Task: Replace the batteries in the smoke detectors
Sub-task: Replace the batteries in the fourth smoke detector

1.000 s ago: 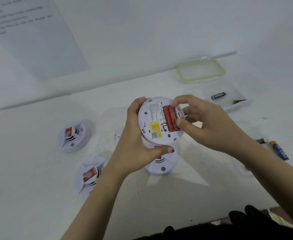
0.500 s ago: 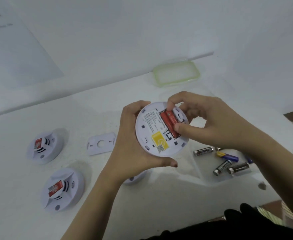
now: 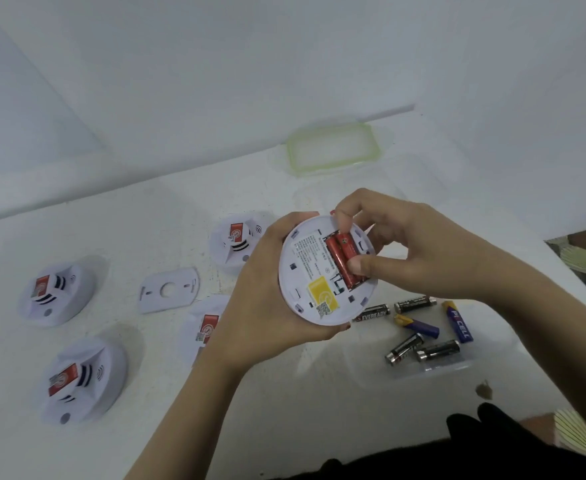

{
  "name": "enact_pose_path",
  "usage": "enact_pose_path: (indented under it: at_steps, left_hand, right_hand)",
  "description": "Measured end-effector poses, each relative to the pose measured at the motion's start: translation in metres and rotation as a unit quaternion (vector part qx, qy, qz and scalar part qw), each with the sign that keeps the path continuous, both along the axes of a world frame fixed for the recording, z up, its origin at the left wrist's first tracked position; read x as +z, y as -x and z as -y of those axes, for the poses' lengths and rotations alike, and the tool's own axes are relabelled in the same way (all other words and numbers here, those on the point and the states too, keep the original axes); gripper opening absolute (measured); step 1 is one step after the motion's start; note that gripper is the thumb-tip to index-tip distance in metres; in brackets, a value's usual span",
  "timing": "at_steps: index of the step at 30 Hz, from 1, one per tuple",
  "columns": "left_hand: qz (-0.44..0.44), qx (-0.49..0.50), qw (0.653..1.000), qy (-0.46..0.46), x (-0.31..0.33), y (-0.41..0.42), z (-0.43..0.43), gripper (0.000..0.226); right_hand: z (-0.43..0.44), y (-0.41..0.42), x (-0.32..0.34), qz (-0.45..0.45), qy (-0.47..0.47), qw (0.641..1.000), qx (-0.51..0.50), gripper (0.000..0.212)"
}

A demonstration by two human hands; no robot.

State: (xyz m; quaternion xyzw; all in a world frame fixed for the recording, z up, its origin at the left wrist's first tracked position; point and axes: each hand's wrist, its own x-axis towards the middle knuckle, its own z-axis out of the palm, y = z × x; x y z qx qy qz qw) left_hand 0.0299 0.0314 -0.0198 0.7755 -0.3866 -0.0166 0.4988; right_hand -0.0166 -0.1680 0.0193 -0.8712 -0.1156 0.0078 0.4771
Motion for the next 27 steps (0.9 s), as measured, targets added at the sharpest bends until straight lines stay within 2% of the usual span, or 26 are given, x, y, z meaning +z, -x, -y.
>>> enact_pose_path:
  at_steps: [5, 9, 13, 16, 19, 21, 23, 25, 27]
  left_hand:
    - [0.007, -0.004, 1.000, -0.013, -0.004, 0.002, 0.013, 0.097]
    - [-0.003, -0.001, 1.000, -0.018, -0.006, 0.004, 0.019, 0.110]
    - [0.016, -0.005, 0.999, -0.039, -0.008, 0.006, 0.025, 0.108]
    - [0.006, 0.009, 0.999, -0.030, -0.014, 0.004, 0.024, 0.111]
    - [0.010, 0.038, 0.999, -0.036, -0.014, -0.001, 0.020, 0.112]
    - [0.023, 0.041, 0.998, -0.037, -0.012, -0.003, 0.018, 0.106]
    - [0.025, 0.036, 0.999, -0.029, -0.010, -0.003, 0.016, 0.100]
    - [0.006, 0.025, 0.999, -0.020, -0.008, -0.002, 0.016, 0.098]
    - [-0.008, 0.008, 1.000, -0.024, -0.006, -0.001, 0.017, 0.100]
  right_hand:
    - [0.011, 0.004, -0.004, 0.044, -0.009, 0.999, -0.016, 0.018]
    - [0.017, 0.008, -0.013, 0.134, 0.023, 0.988, -0.074, 0.026]
    - [0.024, 0.015, -0.019, 0.211, 0.029, 0.969, -0.123, 0.025]
    - [0.026, 0.024, -0.021, 0.201, -0.036, 0.969, -0.141, 0.019]
    - [0.033, 0.038, -0.021, 0.145, -0.117, 0.972, -0.145, 0.017]
    - [0.042, 0.045, -0.024, 0.094, -0.082, 0.986, -0.113, 0.016]
    - [0.048, 0.049, -0.031, 0.071, 0.013, 0.996, -0.053, 0.013]
    - [0.049, 0.051, -0.036, 0.080, 0.072, 0.994, -0.022, 0.018]
    - [0.048, 0.050, -0.038, 0.101, 0.088, 0.990, -0.035, 0.028]
